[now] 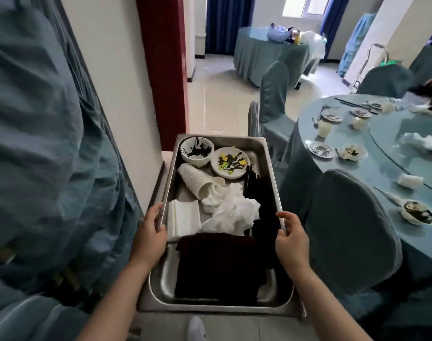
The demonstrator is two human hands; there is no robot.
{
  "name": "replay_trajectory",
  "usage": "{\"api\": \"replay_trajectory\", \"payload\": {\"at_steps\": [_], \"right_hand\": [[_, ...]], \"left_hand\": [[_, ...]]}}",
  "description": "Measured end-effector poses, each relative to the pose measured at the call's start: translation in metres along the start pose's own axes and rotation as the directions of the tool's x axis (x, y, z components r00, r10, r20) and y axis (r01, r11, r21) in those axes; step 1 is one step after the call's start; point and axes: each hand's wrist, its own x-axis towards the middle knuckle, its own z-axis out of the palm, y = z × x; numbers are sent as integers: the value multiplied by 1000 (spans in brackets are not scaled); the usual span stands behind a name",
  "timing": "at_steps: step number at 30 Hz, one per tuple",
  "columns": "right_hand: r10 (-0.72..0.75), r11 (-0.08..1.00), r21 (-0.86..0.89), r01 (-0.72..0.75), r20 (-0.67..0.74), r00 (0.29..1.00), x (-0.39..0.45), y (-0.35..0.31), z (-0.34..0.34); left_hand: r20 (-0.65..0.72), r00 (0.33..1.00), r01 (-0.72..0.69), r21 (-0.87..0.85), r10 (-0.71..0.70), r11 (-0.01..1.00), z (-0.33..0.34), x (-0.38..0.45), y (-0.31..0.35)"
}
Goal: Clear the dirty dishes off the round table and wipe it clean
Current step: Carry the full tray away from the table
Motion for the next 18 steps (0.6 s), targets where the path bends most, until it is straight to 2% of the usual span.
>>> {"api": "replay_trajectory", "payload": {"at_steps": [9, 15, 18], "right_hand": [[-11, 1000, -7, 12, 88, 996, 166, -63, 96], [-33, 999, 15, 31, 141, 989, 279, -96, 148], [-58, 998, 19, 56, 153, 986, 343, -106, 174]], "left_hand": [[-58, 998, 30, 24, -28, 999, 5, 177, 6], [-95, 994, 48, -5, -48, 999, 29, 284, 12], [-128, 991, 34, 39, -29, 999, 47, 344, 13]]}}
